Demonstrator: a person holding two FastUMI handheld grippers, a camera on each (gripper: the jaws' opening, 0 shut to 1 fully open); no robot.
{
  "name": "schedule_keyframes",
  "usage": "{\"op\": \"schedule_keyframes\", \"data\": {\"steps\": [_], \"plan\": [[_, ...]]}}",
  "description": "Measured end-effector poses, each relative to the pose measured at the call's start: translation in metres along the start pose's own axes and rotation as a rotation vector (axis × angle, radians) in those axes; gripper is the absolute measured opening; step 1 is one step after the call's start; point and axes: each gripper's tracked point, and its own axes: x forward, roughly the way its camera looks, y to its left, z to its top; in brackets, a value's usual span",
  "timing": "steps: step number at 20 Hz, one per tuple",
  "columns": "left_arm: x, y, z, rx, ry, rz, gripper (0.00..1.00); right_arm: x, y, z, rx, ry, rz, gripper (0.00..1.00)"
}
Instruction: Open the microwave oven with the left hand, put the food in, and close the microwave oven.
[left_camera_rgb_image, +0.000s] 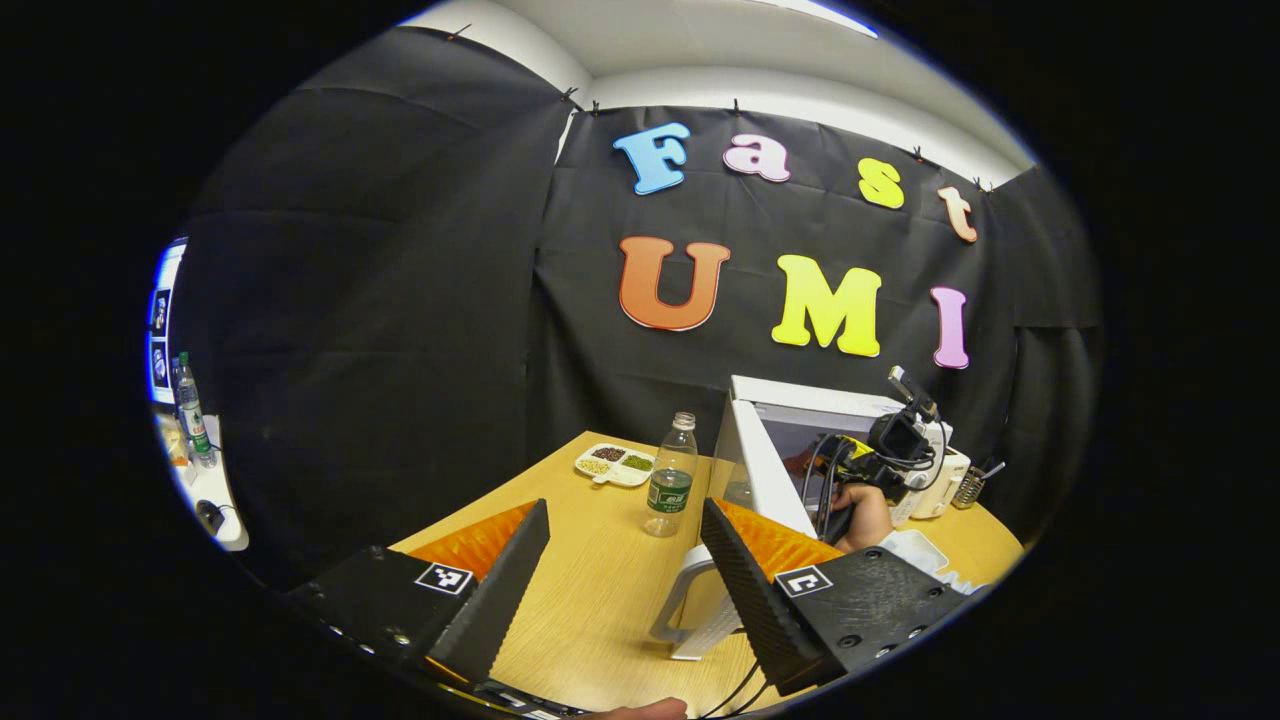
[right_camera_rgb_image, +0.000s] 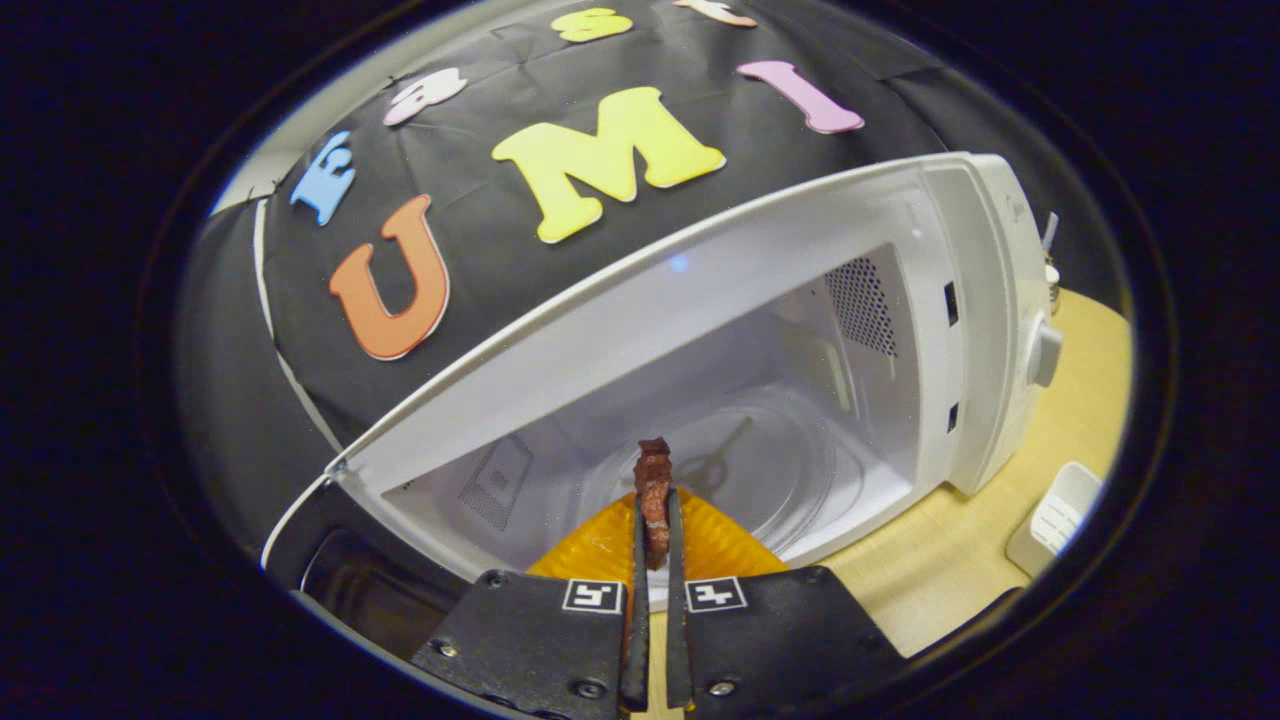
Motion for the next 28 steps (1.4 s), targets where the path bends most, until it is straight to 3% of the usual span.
{"op": "schedule_keyframes", "data": {"steps": [1,2,3,4,5,7,8,9,10,11,12,13,14,16,17,20,23,28], "plan": [[0.000,-0.001,0.000,0.006,0.002,-0.001,0.94,0.004,-0.001,-0.005,0.049,0.005,-0.003,0.02],[-0.001,-0.002,-0.002,0.014,0.006,0.001,0.94,0.008,-0.003,-0.010,0.096,0.018,-0.009,0.12],[-0.002,-0.002,-0.003,0.018,0.010,0.004,0.94,0.015,-0.003,-0.010,0.136,0.023,-0.008,0.15],[-0.003,-0.002,-0.003,0.021,0.010,0.006,0.94,0.013,-0.002,-0.010,0.168,0.013,-0.001,0.07],[-0.003,-0.002,-0.003,0.020,0.016,0.007,0.94,0.018,-0.005,-0.011,0.192,0.002,-0.001,0.17],[-0.006,-0.001,-0.005,0.015,0.025,0.012,0.94,0.021,-0.016,-0.014,0.237,0.001,-0.028,0.22],[-0.006,-0.002,-0.006,0.015,0.028,0.011,0.94,0.023,-0.021,-0.016,0.261,0.008,-0.039,0.36],[-0.007,-0.002,-0.007,0.015,0.030,0.013,0.94,0.027,-0.026,-0.019,0.281,0.012,-0.042,0.39],[-0.007,-0.002,-0.006,0.014,0.033,0.015,0.94,0.029,-0.028,-0.019,0.295,0.011,-0.037,0.39],[-0.007,-0.002,-0.008,0.014,0.039,0.016,0.94,0.030,-0.028,-0.019,0.296,0.013,-0.030,0.27],[-0.006,-0.004,-0.009,0.015,0.042,0.015,0.94,0.031,-0.028,-0.019,0.283,0.013,-0.028,0.59],[-0.008,-0.001,-0.011,0.015,0.047,0.021,0.94,0.031,-0.026,-0.018,0.268,0.010,-0.019,0.44],[-0.008,0.000,-0.013,0.015,0.049,0.024,0.94,0.032,-0.023,-0.016,0.259,0.003,-0.005,0.52],[-0.009,0.002,-0.017,0.012,0.061,0.028,0.94,0.031,-0.017,-0.013,0.237,-0.002,0.010,0.85],[-0.008,0.002,-0.020,0.012,0.069,0.030,0.94,0.030,-0.022,-0.012,0.194,-0.001,-0.020,0.98],[-0.007,0.003,-0.025,0.008,0.087,0.041,0.94,0.029,-0.037,-0.001,-0.048,-0.051,-0.117,0.99],[-0.008,0.000,-0.028,0.006,0.092,0.031,0.94,0.021,-0.029,0.012,-0.280,-0.106,-0.099,1.00],[-0.007,0.007,-0.036,0.023,0.103,0.036,0.94,-0.010,-0.019,0.007,-0.341,-0.040,0.001,1.00]]}}
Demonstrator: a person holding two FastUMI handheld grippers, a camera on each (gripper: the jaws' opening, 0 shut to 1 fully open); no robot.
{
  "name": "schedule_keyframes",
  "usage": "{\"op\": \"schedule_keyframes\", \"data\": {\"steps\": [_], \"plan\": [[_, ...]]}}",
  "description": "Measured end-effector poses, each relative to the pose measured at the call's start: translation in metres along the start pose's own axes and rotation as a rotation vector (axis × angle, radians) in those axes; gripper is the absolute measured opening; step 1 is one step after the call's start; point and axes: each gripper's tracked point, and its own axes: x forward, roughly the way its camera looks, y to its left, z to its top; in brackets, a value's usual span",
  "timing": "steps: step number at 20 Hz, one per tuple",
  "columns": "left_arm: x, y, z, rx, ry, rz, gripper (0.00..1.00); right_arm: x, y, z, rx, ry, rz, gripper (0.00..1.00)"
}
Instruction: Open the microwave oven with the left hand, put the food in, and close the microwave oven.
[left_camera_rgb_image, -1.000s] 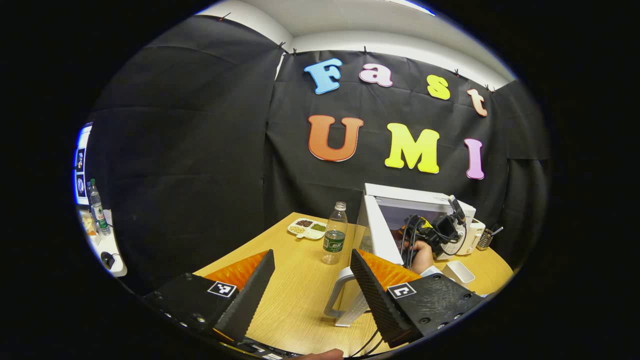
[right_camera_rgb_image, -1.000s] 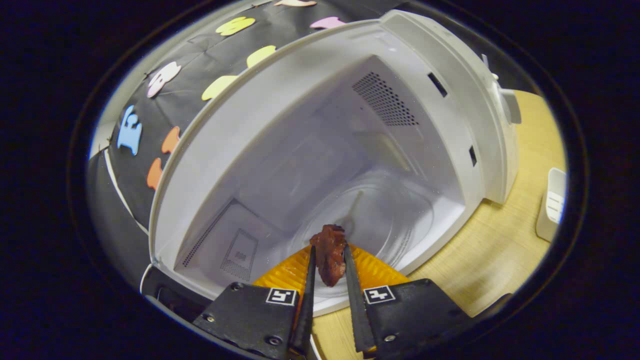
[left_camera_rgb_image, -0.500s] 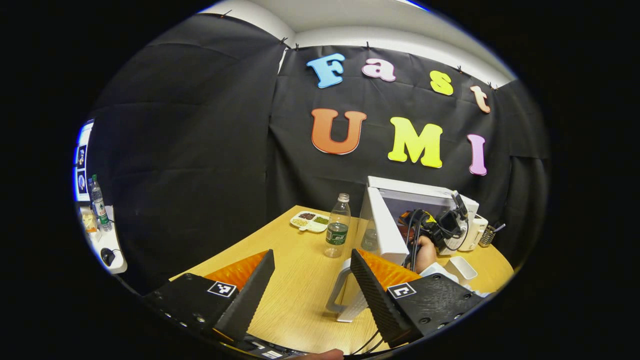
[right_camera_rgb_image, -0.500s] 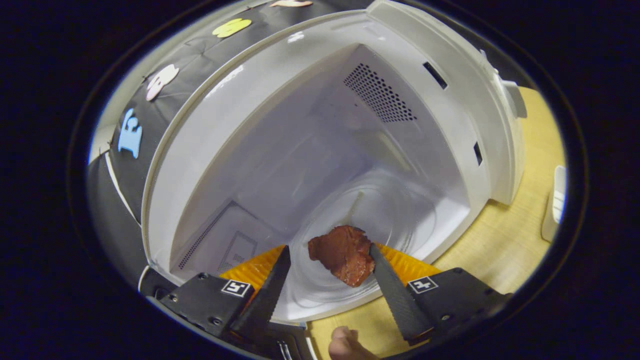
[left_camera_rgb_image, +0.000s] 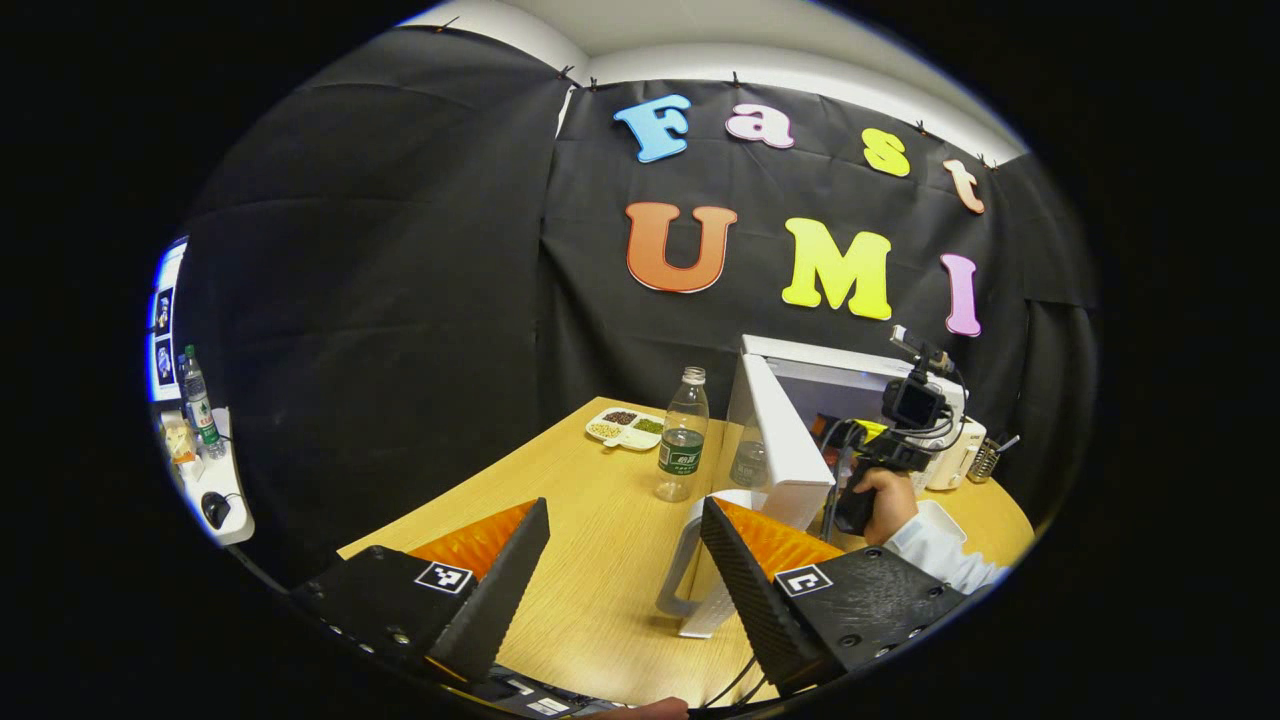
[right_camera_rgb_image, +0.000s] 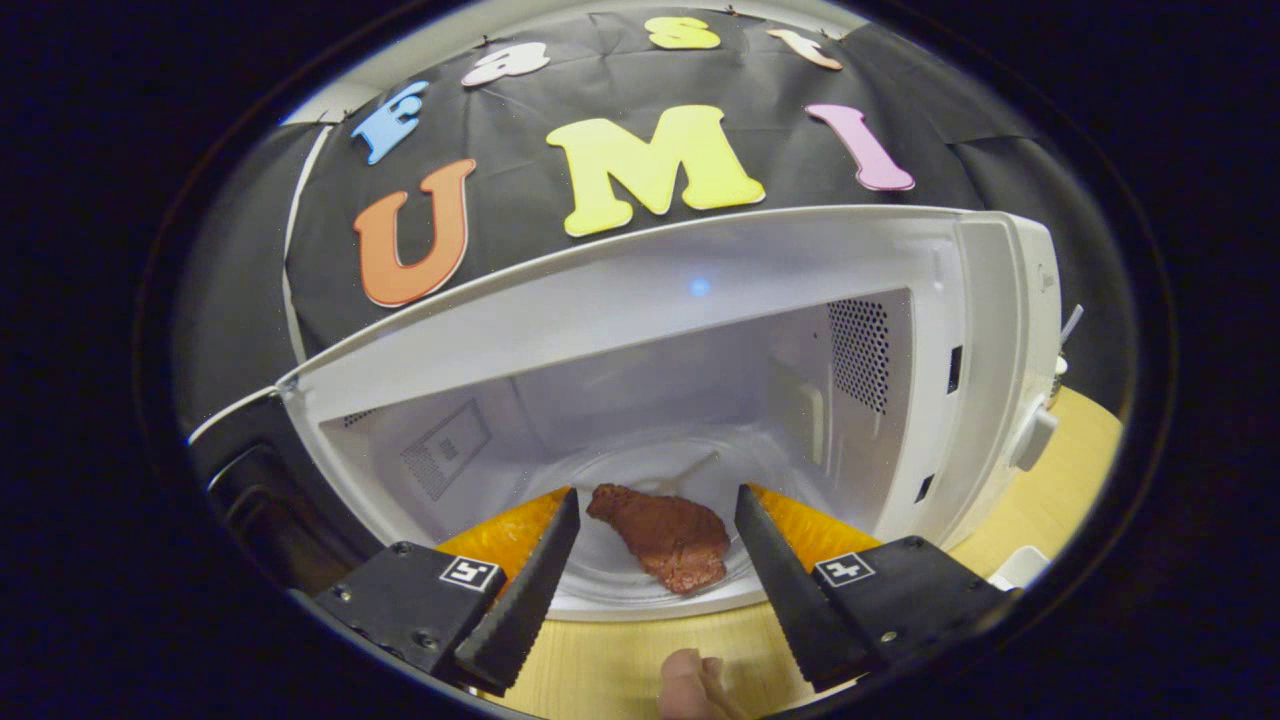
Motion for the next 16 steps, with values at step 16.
{"op": "schedule_keyframes", "data": {"steps": [16], "plan": [[0.000,0.010,0.009,0.030,-0.123,-0.075,0.65,-0.253,-0.045,0.076,-0.227,-0.121,0.072,0.99]]}}
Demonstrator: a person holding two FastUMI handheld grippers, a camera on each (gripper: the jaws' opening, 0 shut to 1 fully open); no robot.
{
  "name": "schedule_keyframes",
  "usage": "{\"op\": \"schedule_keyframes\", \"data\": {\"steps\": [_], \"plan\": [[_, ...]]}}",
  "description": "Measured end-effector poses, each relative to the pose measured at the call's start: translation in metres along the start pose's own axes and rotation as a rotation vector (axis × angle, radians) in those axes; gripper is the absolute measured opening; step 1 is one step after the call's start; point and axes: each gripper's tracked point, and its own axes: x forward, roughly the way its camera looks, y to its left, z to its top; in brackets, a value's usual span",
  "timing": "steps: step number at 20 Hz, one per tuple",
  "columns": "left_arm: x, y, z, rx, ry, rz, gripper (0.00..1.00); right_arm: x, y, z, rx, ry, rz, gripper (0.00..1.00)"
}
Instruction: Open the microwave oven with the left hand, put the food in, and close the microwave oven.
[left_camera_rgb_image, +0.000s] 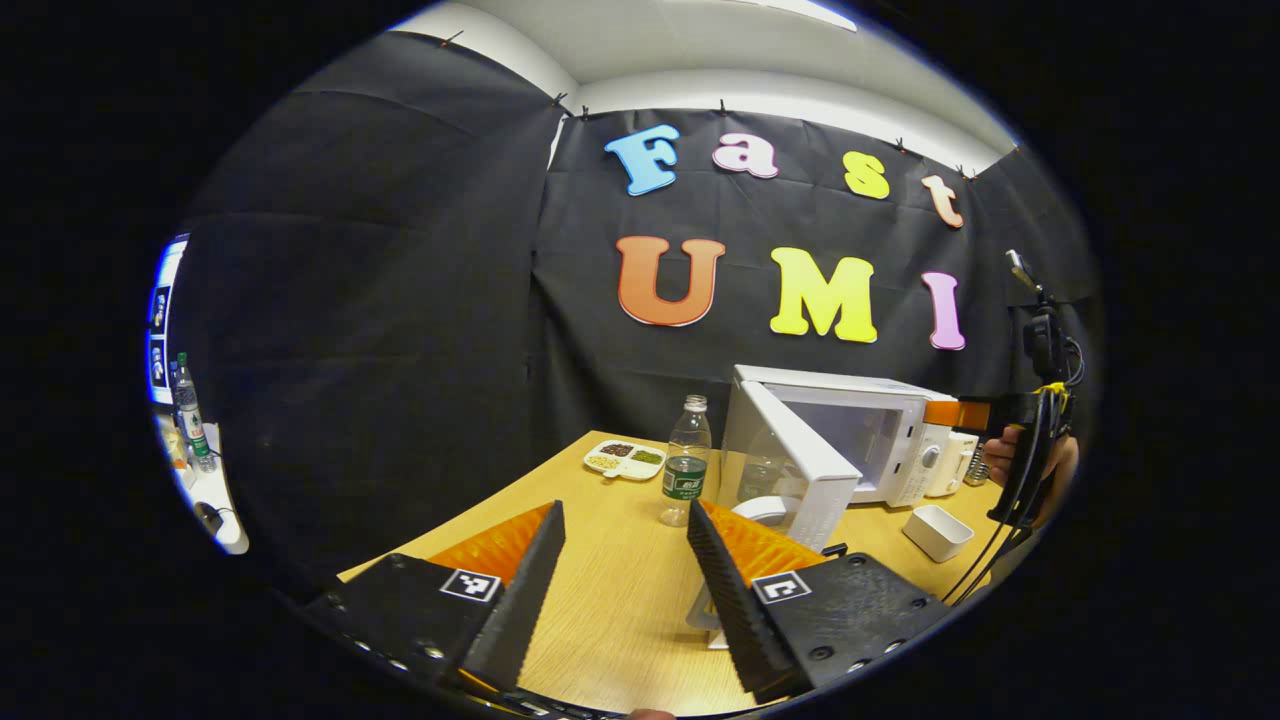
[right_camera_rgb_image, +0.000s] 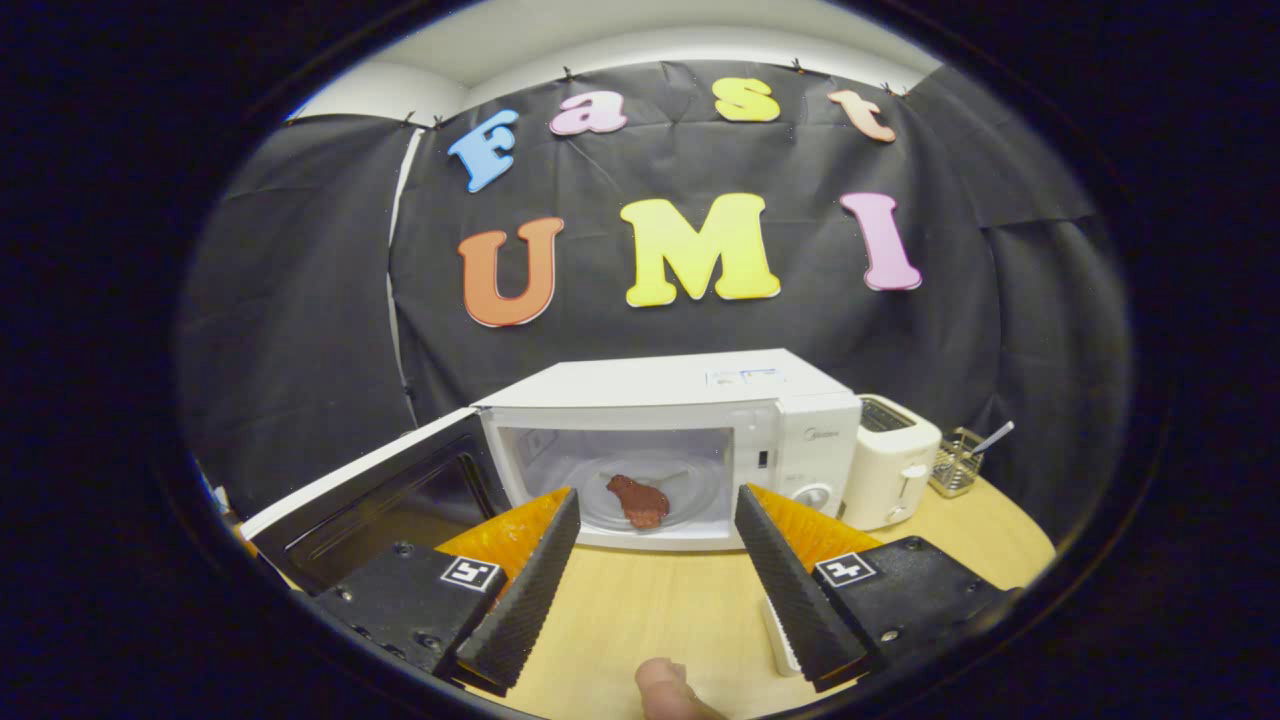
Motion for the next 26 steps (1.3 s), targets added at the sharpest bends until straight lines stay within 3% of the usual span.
{"op": "schedule_keyframes", "data": {"steps": [1,2,3,5,14,19,22,26], "plan": [[0.000,-0.004,-0.001,0.000,-0.006,-0.015,0.47,-0.021,-0.006,0.004,-0.022,-0.022,-0.012,0.99],[-0.002,-0.006,0.002,0.004,-0.021,-0.019,0.36,-0.042,-0.012,0.008,-0.040,-0.046,-0.021,0.99],[-0.004,-0.005,0.005,0.018,-0.043,-0.020,0.12,-0.063,-0.018,0.012,-0.053,-0.067,-0.028,0.99],[-0.014,-0.005,0.014,0.039,-0.092,0.005,0.01,-0.101,-0.032,0.021,-0.051,-0.112,-0.040,0.99],[0.022,-0.016,-0.020,0.041,-0.045,-0.022,0.00,-0.200,-0.089,0.037,-0.092,-0.219,-0.076,0.99],[0.045,-0.028,-0.036,-0.029,-0.009,-0.060,0.00,-0.218,-0.119,0.042,-0.074,-0.251,-0.111,0.99],[0.046,-0.041,-0.039,-0.020,-0.006,-0.091,0.00,-0.222,-0.146,0.050,-0.031,-0.288,-0.183,0.99],[0.047,-0.068,-0.045,-0.039,-0.001,-0.138,0.00,-0.224,-0.148,0.046,0.012,-0.278,-0.172,0.99]]}}
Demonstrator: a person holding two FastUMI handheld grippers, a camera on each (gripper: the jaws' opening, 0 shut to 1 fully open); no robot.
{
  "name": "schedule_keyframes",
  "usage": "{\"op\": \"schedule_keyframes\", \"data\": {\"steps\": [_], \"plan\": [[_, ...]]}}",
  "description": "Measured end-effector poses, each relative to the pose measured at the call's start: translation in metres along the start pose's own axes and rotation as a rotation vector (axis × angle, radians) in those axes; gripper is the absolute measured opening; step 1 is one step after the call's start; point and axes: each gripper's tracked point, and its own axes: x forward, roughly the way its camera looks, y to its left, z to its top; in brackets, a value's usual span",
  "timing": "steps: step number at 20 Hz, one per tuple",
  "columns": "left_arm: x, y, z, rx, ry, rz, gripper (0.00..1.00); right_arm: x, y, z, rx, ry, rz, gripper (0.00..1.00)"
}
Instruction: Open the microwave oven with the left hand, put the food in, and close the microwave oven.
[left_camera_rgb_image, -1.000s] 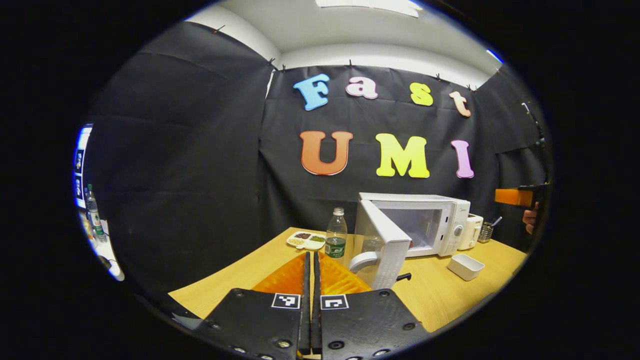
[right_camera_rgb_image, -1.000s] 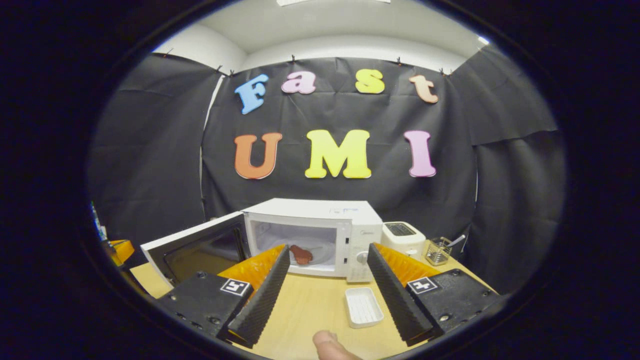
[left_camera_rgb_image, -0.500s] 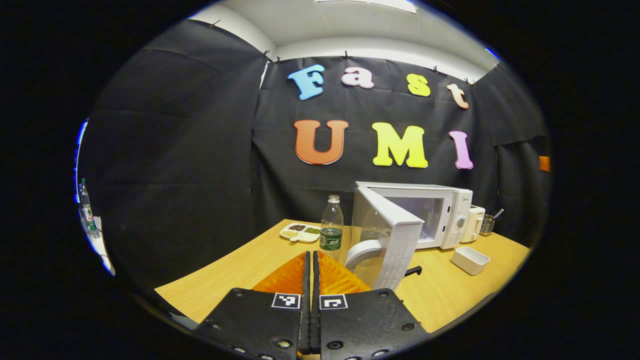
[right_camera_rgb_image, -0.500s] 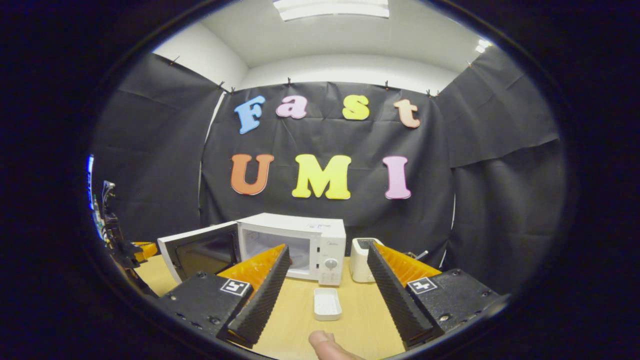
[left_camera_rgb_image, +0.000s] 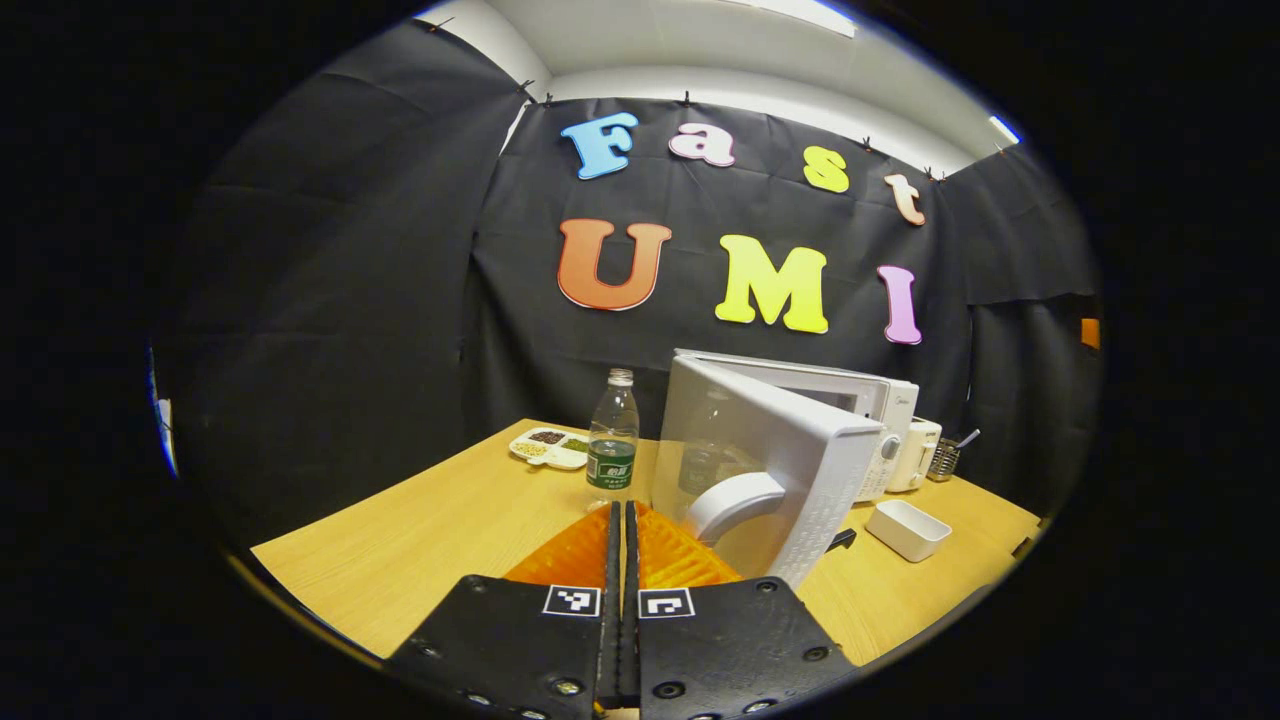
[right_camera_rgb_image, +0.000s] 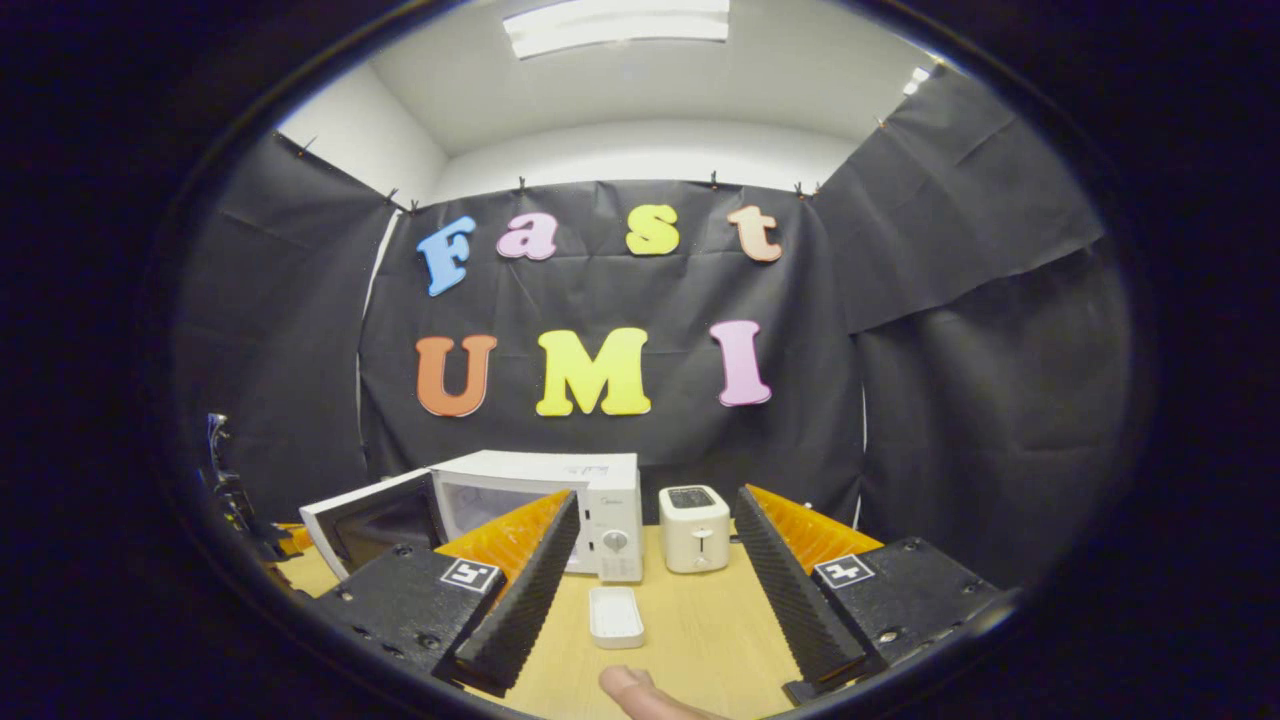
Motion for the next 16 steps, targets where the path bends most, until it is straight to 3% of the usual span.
{"op": "schedule_keyframes", "data": {"steps": [16], "plan": [[0.026,-0.126,-0.020,-0.006,0.031,-0.210,0.00,0.000,-0.005,-0.002,0.004,-0.005,0.016,0.99]]}}
